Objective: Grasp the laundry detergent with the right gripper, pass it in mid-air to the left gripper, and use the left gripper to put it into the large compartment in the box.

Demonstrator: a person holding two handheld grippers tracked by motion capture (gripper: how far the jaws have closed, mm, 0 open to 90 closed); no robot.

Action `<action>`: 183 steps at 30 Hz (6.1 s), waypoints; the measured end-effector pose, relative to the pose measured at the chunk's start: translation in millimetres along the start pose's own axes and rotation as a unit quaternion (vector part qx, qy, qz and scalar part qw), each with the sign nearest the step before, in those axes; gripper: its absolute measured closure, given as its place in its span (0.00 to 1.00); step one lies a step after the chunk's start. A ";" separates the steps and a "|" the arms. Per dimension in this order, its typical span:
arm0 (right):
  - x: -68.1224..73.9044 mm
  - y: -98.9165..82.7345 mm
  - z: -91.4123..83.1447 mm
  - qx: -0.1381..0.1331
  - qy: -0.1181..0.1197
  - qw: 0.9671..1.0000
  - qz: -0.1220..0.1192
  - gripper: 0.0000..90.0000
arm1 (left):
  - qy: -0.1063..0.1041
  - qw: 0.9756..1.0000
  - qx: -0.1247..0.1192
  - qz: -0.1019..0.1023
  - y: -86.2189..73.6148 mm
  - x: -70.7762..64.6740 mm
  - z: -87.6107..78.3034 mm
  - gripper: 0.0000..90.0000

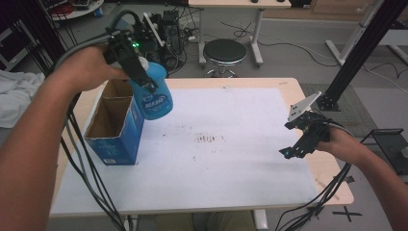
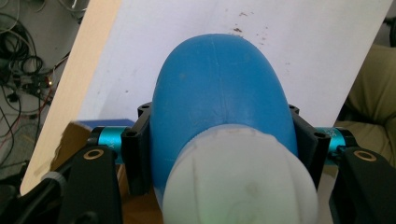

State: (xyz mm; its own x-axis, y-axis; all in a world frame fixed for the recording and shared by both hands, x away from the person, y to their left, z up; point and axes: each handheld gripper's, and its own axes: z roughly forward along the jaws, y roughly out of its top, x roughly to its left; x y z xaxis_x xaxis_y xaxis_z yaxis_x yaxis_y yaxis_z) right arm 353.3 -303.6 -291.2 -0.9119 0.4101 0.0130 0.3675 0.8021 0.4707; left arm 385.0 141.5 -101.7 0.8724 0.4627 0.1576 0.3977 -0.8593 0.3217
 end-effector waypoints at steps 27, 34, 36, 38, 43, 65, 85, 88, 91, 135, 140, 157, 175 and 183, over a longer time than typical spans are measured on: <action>-0.4 12.1 -2.6 0.000 0.002 1.000 -0.021 0.01 | 0.040 0.993 0.012 -0.109 -88.9 40.7 -19.2 0.42; -1.5 15.5 0.5 0.006 0.004 1.000 -0.018 0.01 | 0.037 0.992 0.015 -0.118 -99.7 47.8 -0.7 0.41; -2.2 17.4 1.9 0.010 0.002 1.000 -0.023 0.01 | 0.038 0.991 0.009 -0.131 -103.1 48.0 9.1 0.41; -1.4 18.8 3.7 0.012 0.005 1.000 -0.023 0.01 | 0.036 0.990 0.008 -0.135 -107.0 48.8 18.1 0.41; -1.8 20.0 5.2 0.012 0.000 0.999 -0.036 0.01 | 0.033 0.990 0.010 -0.137 -116.5 48.8 43.3 0.42; 1.1 19.0 14.2 0.015 0.001 0.999 -0.029 0.01 | 0.001 0.993 0.076 -0.090 -142.0 55.9 127.7 0.41; 0.1 20.8 18.8 0.021 0.001 0.999 -0.032 0.01 | -0.015 0.991 0.083 -0.100 -149.7 57.6 150.4 0.41; 0.7 20.9 18.1 0.017 -0.001 0.999 -0.028 0.01 | -0.011 0.991 0.071 -0.114 -151.8 58.4 149.2 0.40; 0.5 20.6 17.0 0.014 -0.002 1.000 -0.028 0.01 | -0.004 0.988 0.027 -0.153 -153.8 56.3 144.6 0.34; 3.2 38.1 4.2 0.002 0.008 1.000 -0.022 0.01 | -0.052 0.994 -0.092 -0.013 -85.9 -0.5 58.1 0.30; 2.6 44.3 3.5 0.000 0.008 1.000 -0.031 0.01 | -0.061 0.994 -0.087 0.019 -65.2 -12.6 70.0 0.30; 5.3 56.3 7.0 0.002 0.011 0.999 -0.033 0.01 | -0.061 0.993 -0.080 0.055 -25.3 -27.6 108.2 0.05; -7.0 95.8 7.5 -0.007 0.016 0.999 -0.049 0.01 | -0.089 0.989 -0.042 0.111 6.0 -47.0 129.4 0.05; -11.6 116.3 8.9 -0.002 0.017 0.998 -0.056 0.01 | -0.096 0.987 -0.041 0.120 5.9 -52.2 131.5 0.05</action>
State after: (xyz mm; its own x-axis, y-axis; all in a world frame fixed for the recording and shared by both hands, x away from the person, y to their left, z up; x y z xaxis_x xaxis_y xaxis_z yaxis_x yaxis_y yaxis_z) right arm 408.2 -211.3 -244.4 -0.9529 0.3033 -0.0089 0.2629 0.8398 0.4750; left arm 379.3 83.6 -230.8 0.9796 0.1912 0.0611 0.1553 -0.9149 0.3727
